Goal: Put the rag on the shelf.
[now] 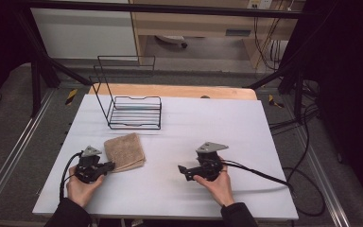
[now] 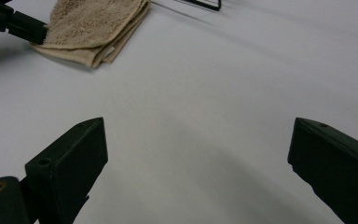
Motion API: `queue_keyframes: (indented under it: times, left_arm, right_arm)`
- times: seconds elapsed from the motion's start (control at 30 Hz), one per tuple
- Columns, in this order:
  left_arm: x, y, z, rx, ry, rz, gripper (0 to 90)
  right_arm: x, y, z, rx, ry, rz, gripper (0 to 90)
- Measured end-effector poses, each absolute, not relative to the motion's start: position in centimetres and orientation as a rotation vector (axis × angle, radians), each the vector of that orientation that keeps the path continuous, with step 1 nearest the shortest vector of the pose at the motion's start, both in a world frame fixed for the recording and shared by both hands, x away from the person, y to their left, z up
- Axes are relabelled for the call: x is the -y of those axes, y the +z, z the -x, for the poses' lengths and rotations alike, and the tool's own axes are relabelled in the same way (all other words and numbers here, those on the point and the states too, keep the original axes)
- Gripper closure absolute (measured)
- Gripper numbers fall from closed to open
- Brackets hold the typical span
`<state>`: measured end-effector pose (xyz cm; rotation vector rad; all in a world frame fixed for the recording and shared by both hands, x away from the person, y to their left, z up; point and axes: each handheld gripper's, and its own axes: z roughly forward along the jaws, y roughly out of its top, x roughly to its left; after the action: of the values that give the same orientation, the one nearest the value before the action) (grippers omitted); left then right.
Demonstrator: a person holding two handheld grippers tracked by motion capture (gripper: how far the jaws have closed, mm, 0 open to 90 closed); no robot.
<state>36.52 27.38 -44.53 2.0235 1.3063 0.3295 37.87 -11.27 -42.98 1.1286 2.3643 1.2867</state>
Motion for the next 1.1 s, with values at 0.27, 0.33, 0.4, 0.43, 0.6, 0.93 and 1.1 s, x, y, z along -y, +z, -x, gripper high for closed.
queue_keyframes:
  times: [0.27, 0.33, 0.4, 0.43, 0.6, 0.93, 1.1]
  left_arm:
    - [-27.4, -44.5, -36.6, -1.295, 0.328, -2.032, 85.1]
    - [-27.4, -44.5, -36.6, -1.286, 0.327, -2.037, 84.9]
    - [-27.4, -44.5, -36.6, -1.276, 0.335, -2.051, 84.7]
    - [-27.4, -44.5, -36.6, -1.274, 0.335, -2.056, 84.4]
    - [-27.4, -44.5, -36.6, -1.265, 0.341, -2.063, 84.1]
    - [-27.4, -44.5, -36.6, -1.263, 0.336, -2.059, 83.8]
    - [-27.5, -44.6, -36.6, -1.263, 0.336, -2.050, 83.6]
  right_arm:
    - [4.2, -43.3, -40.0, -2.424, 1.250, -1.091, 10.1]
    - [2.9, -43.5, -40.5, -2.436, 1.252, -1.100, 12.1]
    - [2.3, -43.6, -40.7, -2.438, 1.256, -1.102, 12.8]
    - [1.4, -43.7, -41.0, -2.443, 1.276, -1.102, 16.2]
    - [-0.3, -43.9, -41.6, -2.448, 1.288, -1.107, 21.5]
    - [-3.0, -44.8, -42.9, -2.502, 1.232, -1.099, 41.5]
    - [-3.6, -45.3, -42.8, -2.528, 1.234, -1.091, 53.1]
